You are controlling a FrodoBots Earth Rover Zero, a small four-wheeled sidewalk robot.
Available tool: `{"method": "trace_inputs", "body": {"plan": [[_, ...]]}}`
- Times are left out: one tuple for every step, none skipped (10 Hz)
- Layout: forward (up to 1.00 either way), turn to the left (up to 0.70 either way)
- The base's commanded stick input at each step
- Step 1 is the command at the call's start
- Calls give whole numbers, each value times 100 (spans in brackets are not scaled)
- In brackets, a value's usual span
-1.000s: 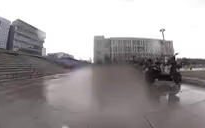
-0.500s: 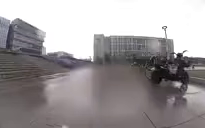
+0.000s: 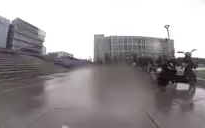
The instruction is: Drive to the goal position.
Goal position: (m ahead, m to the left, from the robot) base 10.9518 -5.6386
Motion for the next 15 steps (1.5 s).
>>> {"method": "trace_inputs", "body": {"plan": [[70,0],[70,0],[70,0],[70,0],[70,0],[70,0],[70,0],[70,0],[70,0],[70,0],[70,0],[70,0],[70,0],[70,0],[70,0]]}}
